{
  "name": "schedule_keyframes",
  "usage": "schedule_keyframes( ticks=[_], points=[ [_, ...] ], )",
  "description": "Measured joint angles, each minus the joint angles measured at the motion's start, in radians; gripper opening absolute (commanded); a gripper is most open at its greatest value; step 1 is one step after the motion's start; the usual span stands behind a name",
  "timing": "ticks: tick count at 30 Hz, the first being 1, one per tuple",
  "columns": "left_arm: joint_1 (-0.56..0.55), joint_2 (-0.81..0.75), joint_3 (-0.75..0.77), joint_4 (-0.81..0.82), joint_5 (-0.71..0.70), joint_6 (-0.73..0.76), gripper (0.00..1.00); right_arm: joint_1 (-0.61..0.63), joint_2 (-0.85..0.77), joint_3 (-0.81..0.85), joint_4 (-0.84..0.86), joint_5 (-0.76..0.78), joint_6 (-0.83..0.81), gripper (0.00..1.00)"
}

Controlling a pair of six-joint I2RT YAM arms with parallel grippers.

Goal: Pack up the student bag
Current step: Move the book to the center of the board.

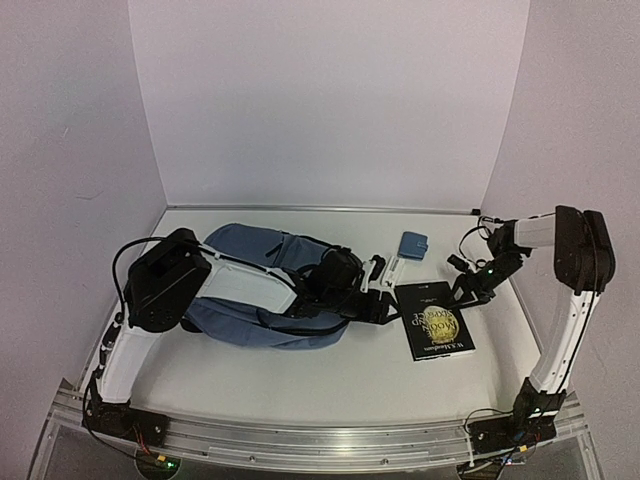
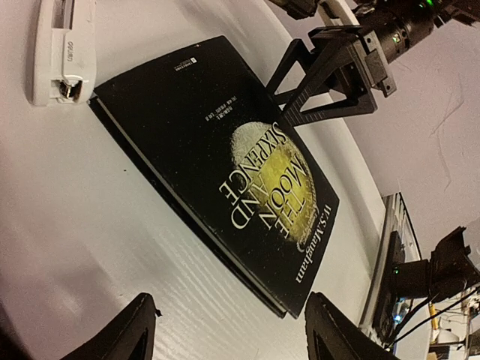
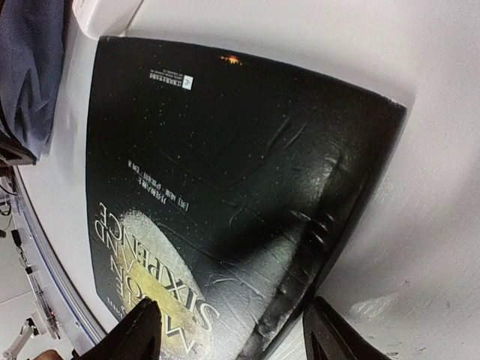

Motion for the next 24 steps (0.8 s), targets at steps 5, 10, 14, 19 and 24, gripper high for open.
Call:
schedule_keyframes(
  ticks=[5,10,14,19,24],
  points=[
    [-0.021,0.062,0.08,-0.007,-0.022,-0.045,0.65,0.0,-0.026,-0.045,0.034,-0.017,0.036,0.65],
    [-0.033,0.116,0.152,-0.022,-0.039,-0.095,0.64,0.0,-0.041,-0.072,0.052,-0.029,0.06,0.65],
    [-0.034,0.171,0.211,-0.035,-0.042,-0.14,0.62,0.001,-0.047,-0.084,0.063,-0.035,0.073,0.65],
    [-0.034,0.22,0.253,-0.033,-0.034,-0.185,0.54,0.001,-0.056,-0.101,0.069,-0.047,0.08,0.66],
    [-0.028,0.227,0.267,-0.038,-0.019,-0.215,0.34,0.001,-0.065,-0.111,0.078,-0.048,0.088,0.66]
  ],
)
